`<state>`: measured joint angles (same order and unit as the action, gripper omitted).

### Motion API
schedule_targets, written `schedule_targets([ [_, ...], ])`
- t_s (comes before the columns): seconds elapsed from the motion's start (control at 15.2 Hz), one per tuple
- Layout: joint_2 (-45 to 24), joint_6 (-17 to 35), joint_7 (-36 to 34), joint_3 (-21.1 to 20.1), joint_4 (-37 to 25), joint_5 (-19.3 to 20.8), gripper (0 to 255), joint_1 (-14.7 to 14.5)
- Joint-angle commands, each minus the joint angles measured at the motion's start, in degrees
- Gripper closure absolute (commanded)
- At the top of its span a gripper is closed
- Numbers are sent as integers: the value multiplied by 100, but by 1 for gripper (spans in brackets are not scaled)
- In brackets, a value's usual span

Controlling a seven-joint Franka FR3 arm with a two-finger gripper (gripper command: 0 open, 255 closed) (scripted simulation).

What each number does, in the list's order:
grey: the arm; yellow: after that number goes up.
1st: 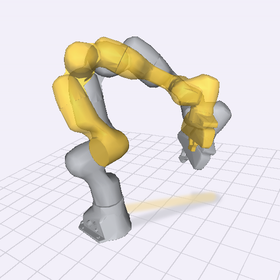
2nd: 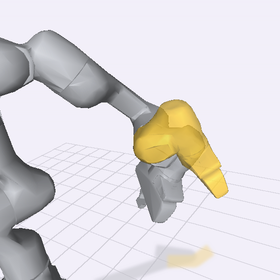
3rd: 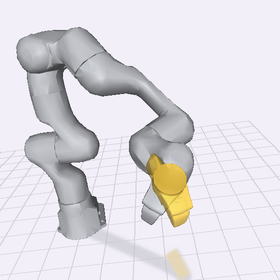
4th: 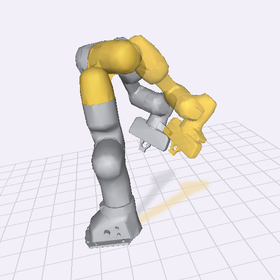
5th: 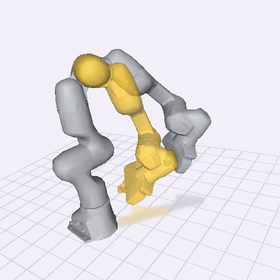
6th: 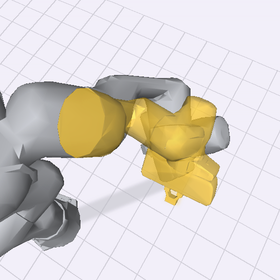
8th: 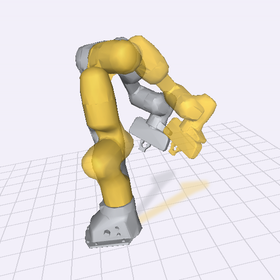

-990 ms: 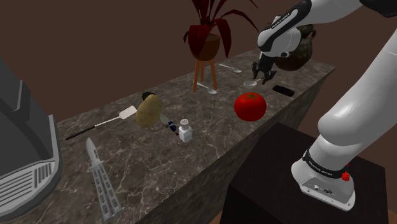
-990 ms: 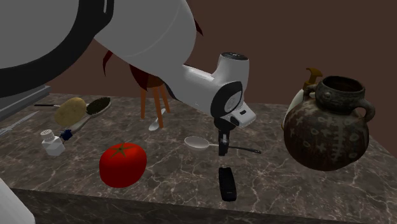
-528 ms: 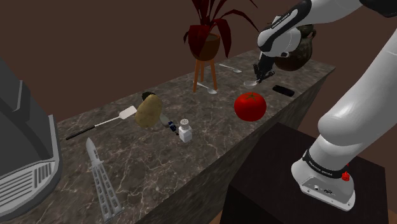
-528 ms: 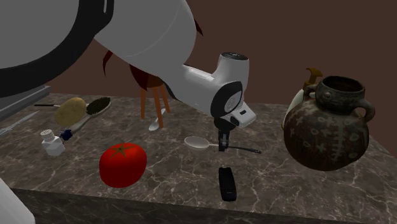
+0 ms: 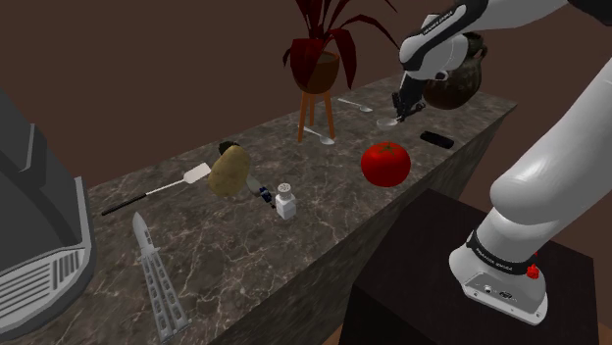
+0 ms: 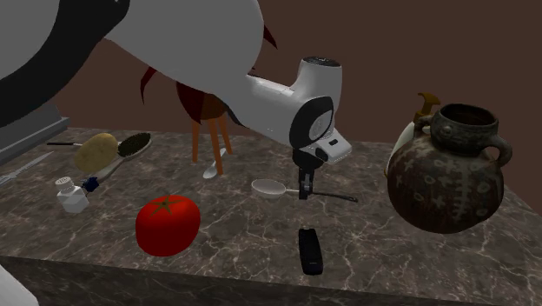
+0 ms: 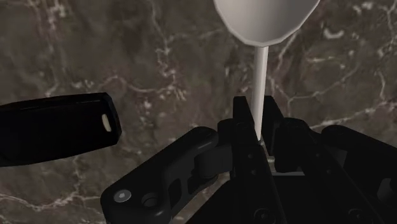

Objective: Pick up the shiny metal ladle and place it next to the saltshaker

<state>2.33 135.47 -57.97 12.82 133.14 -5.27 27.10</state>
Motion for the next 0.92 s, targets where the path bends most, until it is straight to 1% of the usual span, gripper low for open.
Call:
schedule_targets([
  [0.0,103,-160,-33,2,-60,45,255,6],
  [0.86,579,-1166,-220,-28,-608,233,255,21],
])
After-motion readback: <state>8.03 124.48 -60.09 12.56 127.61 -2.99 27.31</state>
